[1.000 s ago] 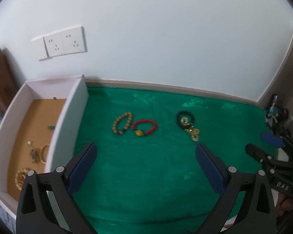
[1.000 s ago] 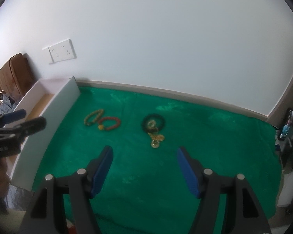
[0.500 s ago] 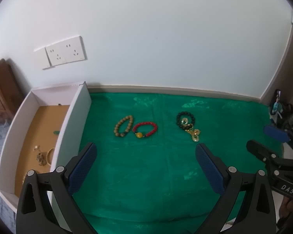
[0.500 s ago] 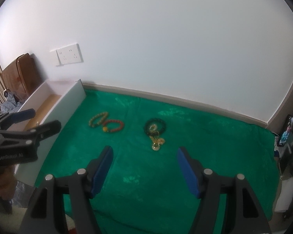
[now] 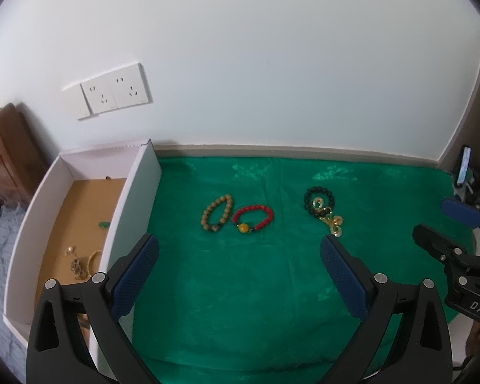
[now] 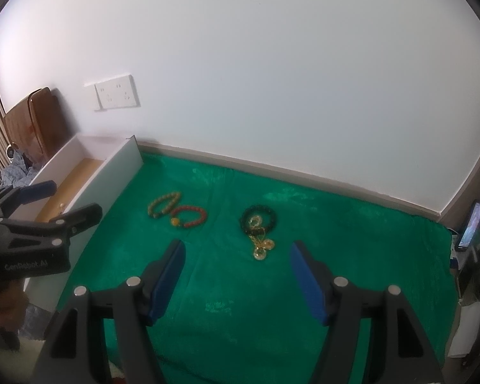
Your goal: Organize jewelry
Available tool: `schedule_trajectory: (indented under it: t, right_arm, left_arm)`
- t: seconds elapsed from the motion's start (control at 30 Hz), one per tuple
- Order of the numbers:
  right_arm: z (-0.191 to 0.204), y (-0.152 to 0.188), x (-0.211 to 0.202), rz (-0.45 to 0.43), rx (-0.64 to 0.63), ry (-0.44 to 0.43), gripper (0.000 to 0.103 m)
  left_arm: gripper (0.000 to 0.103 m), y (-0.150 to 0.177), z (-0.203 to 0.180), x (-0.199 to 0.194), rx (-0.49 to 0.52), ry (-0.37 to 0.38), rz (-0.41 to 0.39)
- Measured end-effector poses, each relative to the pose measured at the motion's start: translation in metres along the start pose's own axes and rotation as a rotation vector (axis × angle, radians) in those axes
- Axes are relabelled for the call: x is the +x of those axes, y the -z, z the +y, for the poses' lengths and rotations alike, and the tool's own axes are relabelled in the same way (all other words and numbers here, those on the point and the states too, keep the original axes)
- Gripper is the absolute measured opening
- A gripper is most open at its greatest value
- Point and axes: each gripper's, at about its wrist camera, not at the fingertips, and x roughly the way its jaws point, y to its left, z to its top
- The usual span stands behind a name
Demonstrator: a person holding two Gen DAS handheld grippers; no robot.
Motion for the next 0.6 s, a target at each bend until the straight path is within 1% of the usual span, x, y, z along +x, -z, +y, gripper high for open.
schedule_trajectory:
  t: [0.23,0.37,0.4,0.47,0.53,0.6]
  right_arm:
    - [-0.005,0.001,0.006,0.016,0.021,0.000,0.069]
    - [-0.013,-0.004,0.005,0.015,0.004,-0.003,0.069]
    - [-0.015,-0.006,0.004,0.007,-0.007,-0.002,0.069]
    - [-0.021,-0.009,0.000,-0.017,-0.033,-0.002,0.069]
    - [-0.028,-0.007,-0.001,-0.030,-0.047,-0.015,0.069]
    - [-0.035,-0.002,0.005,-0.026,-0.052,-0.025,0.069]
  left_arm:
    - [0.101,-0.002,-0.001,0.007,0.016,0.001,0.025]
    - [0.101,-0.016,0.011,-0.001,0.021,0.052,0.019]
    - [0.101,-0.022,0.019,-0.006,0.003,0.075,0.015]
    - [0.101,-0.029,0.032,-0.015,-0.039,0.093,0.007]
    - [0.101,-0.031,0.042,-0.023,-0.079,0.079,-0.003]
    - [0.101,-0.028,0.044,-0.028,-0.102,0.036,0.003]
